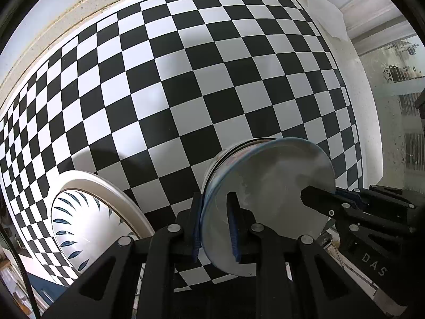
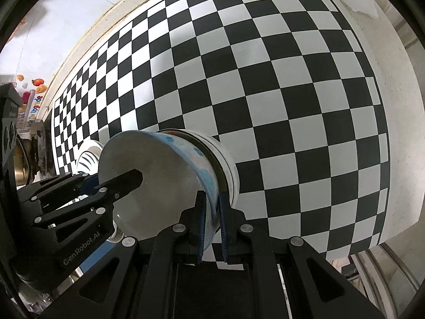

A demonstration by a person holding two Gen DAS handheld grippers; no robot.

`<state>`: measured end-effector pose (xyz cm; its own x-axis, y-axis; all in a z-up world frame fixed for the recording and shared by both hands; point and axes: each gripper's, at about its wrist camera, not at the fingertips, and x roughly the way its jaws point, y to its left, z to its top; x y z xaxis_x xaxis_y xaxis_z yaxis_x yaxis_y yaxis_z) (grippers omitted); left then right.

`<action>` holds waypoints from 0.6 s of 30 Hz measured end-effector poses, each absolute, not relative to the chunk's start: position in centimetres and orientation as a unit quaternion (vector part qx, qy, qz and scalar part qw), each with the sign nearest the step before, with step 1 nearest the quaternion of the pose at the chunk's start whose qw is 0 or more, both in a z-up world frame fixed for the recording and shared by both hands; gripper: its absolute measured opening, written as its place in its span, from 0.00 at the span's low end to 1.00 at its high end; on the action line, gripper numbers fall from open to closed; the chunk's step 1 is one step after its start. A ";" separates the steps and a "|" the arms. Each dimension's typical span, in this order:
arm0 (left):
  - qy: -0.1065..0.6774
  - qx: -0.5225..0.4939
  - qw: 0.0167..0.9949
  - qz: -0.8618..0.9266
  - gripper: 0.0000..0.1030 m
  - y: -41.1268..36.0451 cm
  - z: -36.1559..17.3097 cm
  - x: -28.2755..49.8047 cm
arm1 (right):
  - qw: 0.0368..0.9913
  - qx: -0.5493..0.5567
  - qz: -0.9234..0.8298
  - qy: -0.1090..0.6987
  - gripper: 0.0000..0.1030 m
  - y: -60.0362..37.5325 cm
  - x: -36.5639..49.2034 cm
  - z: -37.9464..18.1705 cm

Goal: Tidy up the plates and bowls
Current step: 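Nest the held bowls into the blue-dotted bowl and lift all three, then lower the bowl stack onto the cloth and open both grippers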

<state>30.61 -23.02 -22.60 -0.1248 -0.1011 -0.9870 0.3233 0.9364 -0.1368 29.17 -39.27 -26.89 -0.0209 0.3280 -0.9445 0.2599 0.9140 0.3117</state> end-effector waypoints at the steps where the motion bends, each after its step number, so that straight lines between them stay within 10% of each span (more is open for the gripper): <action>1: 0.733 0.076 0.657 -0.161 0.15 -23.0 -22.6 30.6 | 0.668 0.205 0.026 0.715 0.11 -39.3 29.2 -26.9; 18: 0.736 0.061 0.658 -0.145 0.16 -22.4 -22.7 29.9 | 0.667 0.197 0.020 0.718 0.15 -39.4 28.7 -26.6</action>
<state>29.93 -22.39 -22.67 -0.1262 -0.1004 -0.9869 0.2811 0.9505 -0.1326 28.72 -39.41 -26.61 -0.0321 0.3099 -0.9502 0.2560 0.9216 0.2919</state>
